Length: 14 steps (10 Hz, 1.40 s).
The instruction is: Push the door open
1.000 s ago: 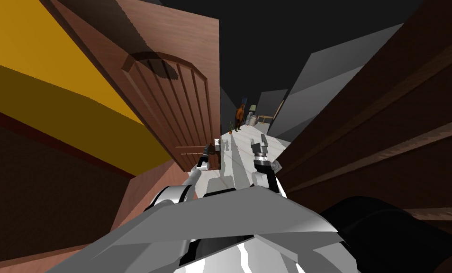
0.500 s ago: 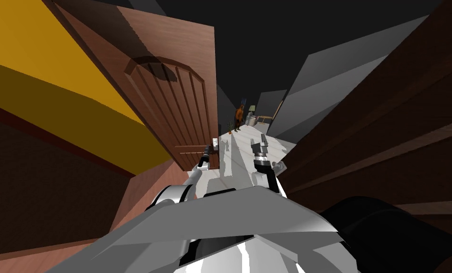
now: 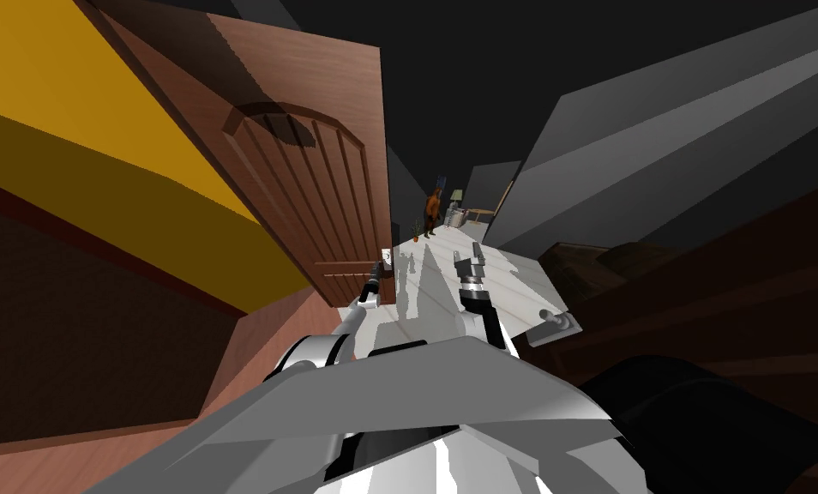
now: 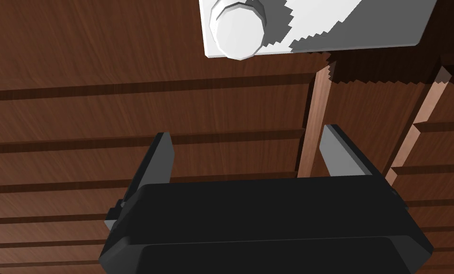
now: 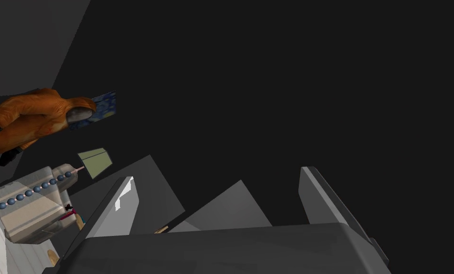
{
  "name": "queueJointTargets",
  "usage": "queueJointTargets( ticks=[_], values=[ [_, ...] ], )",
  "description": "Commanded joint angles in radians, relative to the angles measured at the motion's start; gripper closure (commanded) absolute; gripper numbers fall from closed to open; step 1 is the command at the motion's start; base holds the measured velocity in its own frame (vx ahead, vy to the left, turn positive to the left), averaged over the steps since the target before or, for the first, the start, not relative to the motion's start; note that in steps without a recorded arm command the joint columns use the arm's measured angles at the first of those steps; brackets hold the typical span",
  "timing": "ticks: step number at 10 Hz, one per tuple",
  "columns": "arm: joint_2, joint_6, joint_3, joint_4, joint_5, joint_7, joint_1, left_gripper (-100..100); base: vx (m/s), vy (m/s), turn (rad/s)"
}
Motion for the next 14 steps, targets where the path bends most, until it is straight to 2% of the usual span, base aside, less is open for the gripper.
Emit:
queueJointTargets(
  ticks=[1,11,12,13,14],
  values=[
    [-0.002,0.002,-0.001,-0.002,-0.002,0.002,0.001,-100,-0.056,-0.071,0.008],
    [-0.002,0.002,-0.001,-0.002,-0.002,0.002,0.001,-100,-0.001,0.002,0.005],
    [0.030,0.002,-0.001,-0.002,-0.002,0.002,0.001,-100,0.035,0.016,0.010],
    [0.050,0.002,-0.001,-0.002,-0.001,0.002,0.001,-100,0.068,0.024,0.017],
    [0.050,0.002,-0.001,-0.002,-0.001,0.002,0.001,-100,0.051,0.015,0.004]
  ],
)
